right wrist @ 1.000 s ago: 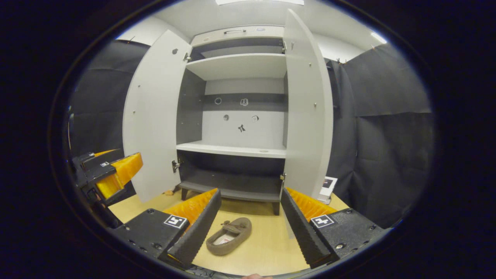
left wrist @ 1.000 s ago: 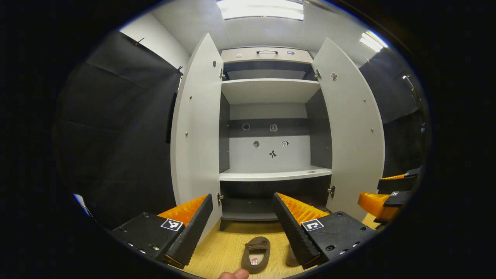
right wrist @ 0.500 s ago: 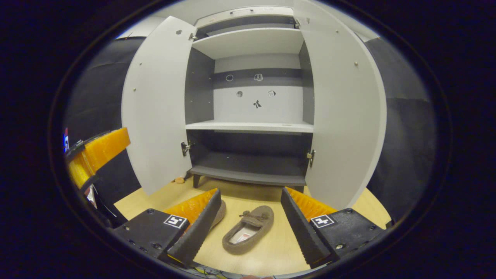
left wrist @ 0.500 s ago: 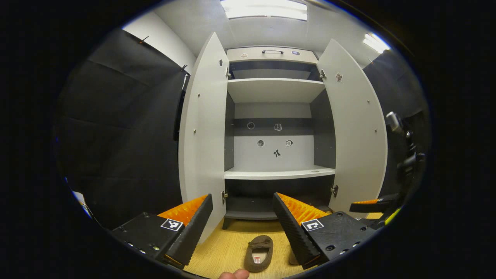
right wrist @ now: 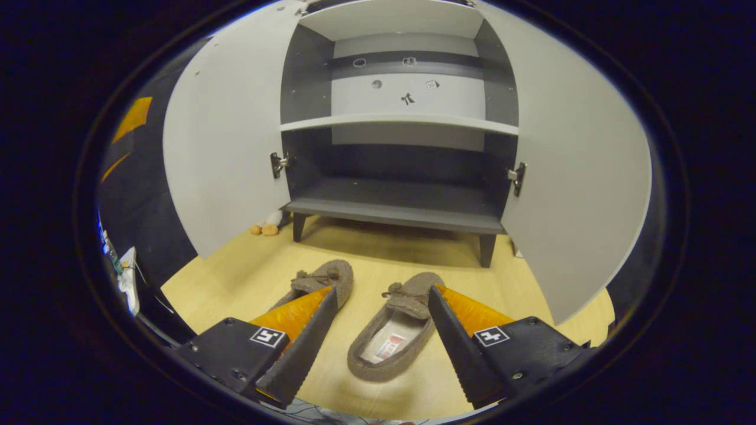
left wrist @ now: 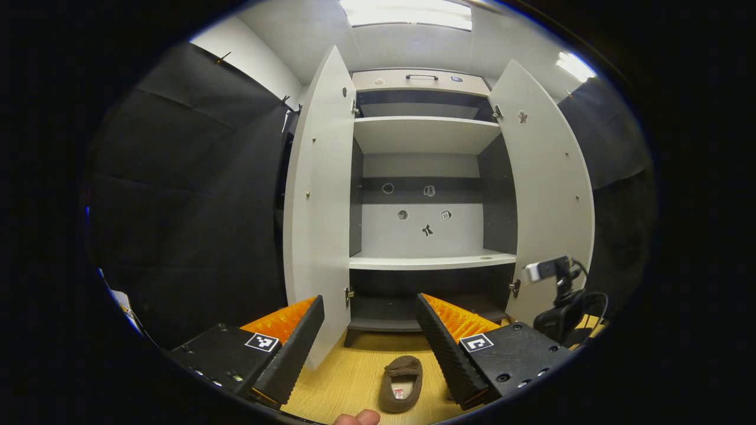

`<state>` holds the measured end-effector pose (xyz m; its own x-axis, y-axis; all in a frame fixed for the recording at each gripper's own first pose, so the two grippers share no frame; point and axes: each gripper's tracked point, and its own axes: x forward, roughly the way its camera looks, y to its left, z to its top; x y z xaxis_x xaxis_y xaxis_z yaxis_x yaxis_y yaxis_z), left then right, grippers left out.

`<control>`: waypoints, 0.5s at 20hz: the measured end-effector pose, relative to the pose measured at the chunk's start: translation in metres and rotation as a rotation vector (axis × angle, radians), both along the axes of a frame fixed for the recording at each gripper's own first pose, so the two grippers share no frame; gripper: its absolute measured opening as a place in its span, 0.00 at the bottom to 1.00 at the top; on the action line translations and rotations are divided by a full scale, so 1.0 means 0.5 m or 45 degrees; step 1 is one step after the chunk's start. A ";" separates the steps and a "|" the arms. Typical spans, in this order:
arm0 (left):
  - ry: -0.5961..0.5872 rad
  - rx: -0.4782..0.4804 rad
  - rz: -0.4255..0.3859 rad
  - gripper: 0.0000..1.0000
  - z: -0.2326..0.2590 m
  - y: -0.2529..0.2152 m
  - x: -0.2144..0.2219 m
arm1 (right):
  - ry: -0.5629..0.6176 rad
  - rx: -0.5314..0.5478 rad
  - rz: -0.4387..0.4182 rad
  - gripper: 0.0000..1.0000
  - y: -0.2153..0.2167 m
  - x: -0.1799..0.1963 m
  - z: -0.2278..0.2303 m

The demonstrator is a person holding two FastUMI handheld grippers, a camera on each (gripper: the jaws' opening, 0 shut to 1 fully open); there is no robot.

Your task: Grab one shoe with the right hand and put it into the shoe cabinet, grab the other shoe with the left hand and put it into the shoe cabinet; then close the right door with the right hand and the left door with the left hand.

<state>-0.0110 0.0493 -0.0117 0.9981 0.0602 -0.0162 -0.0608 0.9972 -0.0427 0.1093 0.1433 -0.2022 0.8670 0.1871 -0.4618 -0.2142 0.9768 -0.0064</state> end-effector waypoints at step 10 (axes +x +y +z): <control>0.027 0.003 -0.007 0.95 -0.016 0.025 0.011 | 0.193 -0.096 -0.060 0.90 0.033 0.060 -0.168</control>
<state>-0.0053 0.0617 -0.0196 0.9978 0.0550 -0.0370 -0.0565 0.9976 -0.0390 0.1393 0.1597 -0.2863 0.7935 0.1075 -0.5990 -0.1720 0.9838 -0.0514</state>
